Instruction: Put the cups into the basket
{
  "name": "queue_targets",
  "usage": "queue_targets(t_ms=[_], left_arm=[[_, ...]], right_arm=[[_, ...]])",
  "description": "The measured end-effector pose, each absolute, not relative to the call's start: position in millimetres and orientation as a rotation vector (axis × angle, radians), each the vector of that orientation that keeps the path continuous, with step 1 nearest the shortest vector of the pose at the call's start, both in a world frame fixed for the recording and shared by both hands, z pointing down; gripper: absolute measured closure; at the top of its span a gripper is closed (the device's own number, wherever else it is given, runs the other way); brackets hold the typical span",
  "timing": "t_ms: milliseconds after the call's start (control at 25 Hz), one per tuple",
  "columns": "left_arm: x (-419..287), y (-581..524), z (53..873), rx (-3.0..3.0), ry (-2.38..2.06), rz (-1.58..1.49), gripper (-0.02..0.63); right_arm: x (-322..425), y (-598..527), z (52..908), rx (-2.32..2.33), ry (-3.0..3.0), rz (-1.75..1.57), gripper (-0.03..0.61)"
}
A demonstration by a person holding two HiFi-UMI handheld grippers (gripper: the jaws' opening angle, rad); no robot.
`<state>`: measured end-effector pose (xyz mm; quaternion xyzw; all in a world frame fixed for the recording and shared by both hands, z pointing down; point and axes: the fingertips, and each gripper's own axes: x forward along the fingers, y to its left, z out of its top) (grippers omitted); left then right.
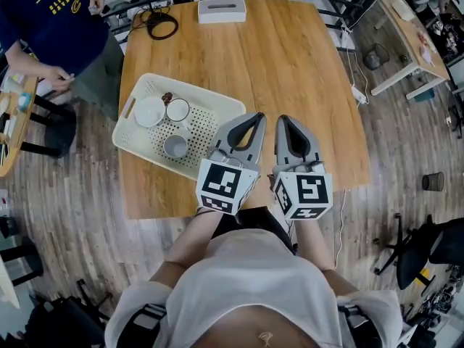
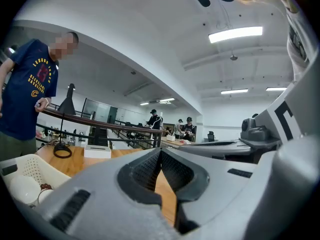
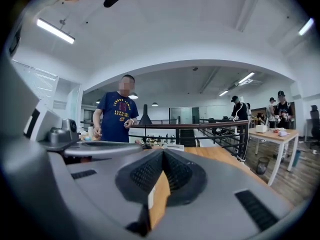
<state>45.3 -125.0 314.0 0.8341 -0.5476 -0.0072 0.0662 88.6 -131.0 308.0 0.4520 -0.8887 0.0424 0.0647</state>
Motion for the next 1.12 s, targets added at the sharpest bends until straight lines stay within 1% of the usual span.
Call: queue_targets(t_ms=[440,1120], left_arm=[[82.0,-126.3,315.0,2.586,-1.560,0.010,0.606],[69.1,-119.7,315.0,2.551,-1.604,-0.001,0.606]], right_arm=[[120.7,-129.5,311.7,1.463,-2.634,0.123,0.568],[105.6,-123.8,308.2,1.415,-2.645,0.070,0.568]])
